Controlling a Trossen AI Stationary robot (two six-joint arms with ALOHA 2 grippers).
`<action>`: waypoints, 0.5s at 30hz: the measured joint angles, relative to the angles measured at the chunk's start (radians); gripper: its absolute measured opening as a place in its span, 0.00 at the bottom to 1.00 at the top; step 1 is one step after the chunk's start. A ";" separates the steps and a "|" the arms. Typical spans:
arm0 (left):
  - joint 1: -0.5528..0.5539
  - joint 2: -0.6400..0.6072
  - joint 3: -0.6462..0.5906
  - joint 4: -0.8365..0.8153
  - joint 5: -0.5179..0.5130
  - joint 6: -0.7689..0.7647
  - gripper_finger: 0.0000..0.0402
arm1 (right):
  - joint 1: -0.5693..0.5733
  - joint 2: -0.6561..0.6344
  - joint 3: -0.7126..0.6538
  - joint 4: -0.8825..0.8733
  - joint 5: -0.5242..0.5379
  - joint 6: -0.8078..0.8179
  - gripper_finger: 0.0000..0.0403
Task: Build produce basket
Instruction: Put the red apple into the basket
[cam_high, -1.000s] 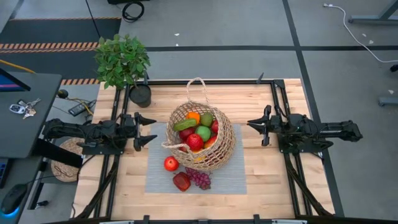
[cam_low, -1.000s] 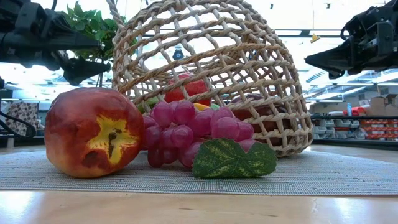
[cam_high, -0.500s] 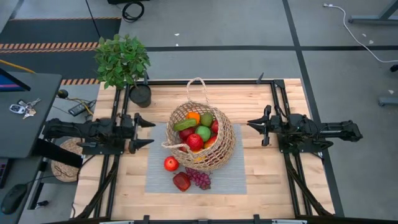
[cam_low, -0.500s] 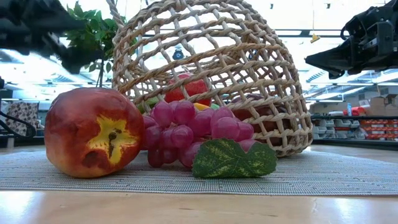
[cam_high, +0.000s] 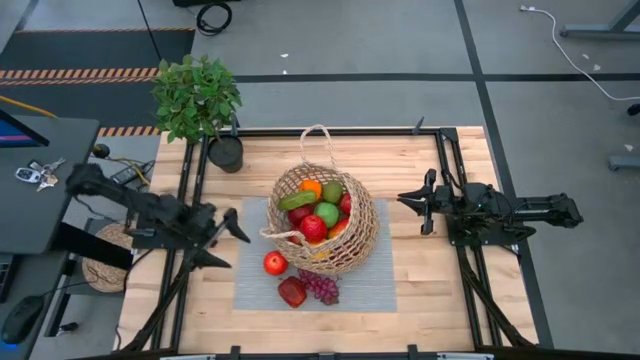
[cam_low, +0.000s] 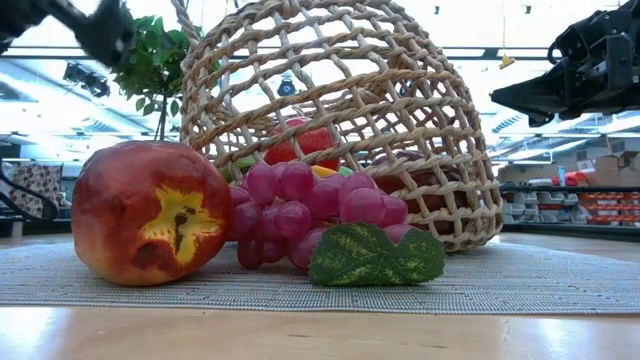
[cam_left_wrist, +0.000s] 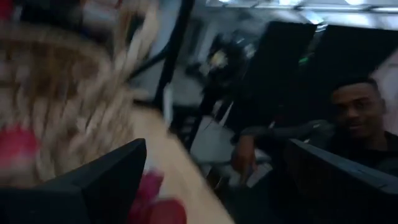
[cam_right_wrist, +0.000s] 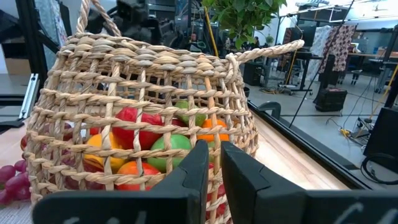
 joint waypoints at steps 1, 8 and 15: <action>-0.030 0.042 0.000 0.004 -0.055 -0.029 0.97 | 0.000 0.000 0.000 0.000 0.000 0.000 0.12; -0.206 0.353 0.096 0.007 -0.315 -0.123 0.97 | 0.000 0.000 0.000 0.000 0.000 0.000 0.12; -0.332 0.633 0.349 -0.323 -0.558 -0.212 0.97 | 0.000 0.000 0.000 0.000 0.000 0.000 0.12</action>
